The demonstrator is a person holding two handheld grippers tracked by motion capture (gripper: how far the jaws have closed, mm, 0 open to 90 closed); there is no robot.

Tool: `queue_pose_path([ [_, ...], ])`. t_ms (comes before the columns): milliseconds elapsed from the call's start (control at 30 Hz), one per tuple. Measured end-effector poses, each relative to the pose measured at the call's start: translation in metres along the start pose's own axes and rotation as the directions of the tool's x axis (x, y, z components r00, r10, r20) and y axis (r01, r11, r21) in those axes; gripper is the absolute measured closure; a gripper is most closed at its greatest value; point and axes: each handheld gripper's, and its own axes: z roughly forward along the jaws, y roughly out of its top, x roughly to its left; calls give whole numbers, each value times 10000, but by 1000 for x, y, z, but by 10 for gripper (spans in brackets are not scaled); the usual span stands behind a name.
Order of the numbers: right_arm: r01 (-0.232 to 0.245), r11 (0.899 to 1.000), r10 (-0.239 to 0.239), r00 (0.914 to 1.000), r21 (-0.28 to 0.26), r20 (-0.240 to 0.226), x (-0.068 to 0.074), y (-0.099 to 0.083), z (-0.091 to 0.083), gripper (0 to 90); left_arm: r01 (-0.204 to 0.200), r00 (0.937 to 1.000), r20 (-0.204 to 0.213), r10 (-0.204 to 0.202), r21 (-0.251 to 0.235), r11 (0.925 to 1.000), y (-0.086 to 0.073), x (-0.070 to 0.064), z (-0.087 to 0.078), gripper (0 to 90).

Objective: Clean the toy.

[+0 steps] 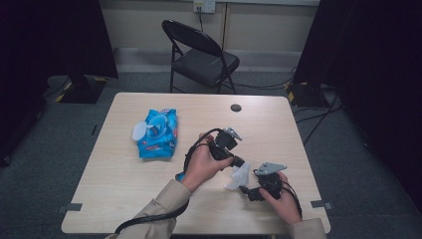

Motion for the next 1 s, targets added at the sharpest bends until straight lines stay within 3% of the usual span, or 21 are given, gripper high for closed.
queue_pose_path([
  [267, -19, 10000, 19, 10000, 7, -6, 0, 0, 0, 141, 169, 9995, -278, -160, 330, 9993, -15, 8, 20, 893],
  [467, -15, 10000, 15, 10000, 2, -8, 0, 0, 0, 142, 80, 9984, -572, -38, 736, 9973, -23, 13, 29, 887],
  [1000, 135, 9999, -135, 9998, 22, -172, 1, 0, 0, 141, -47, 9974, -707, 114, 933, 9956, -42, 13, 33, 816],
])
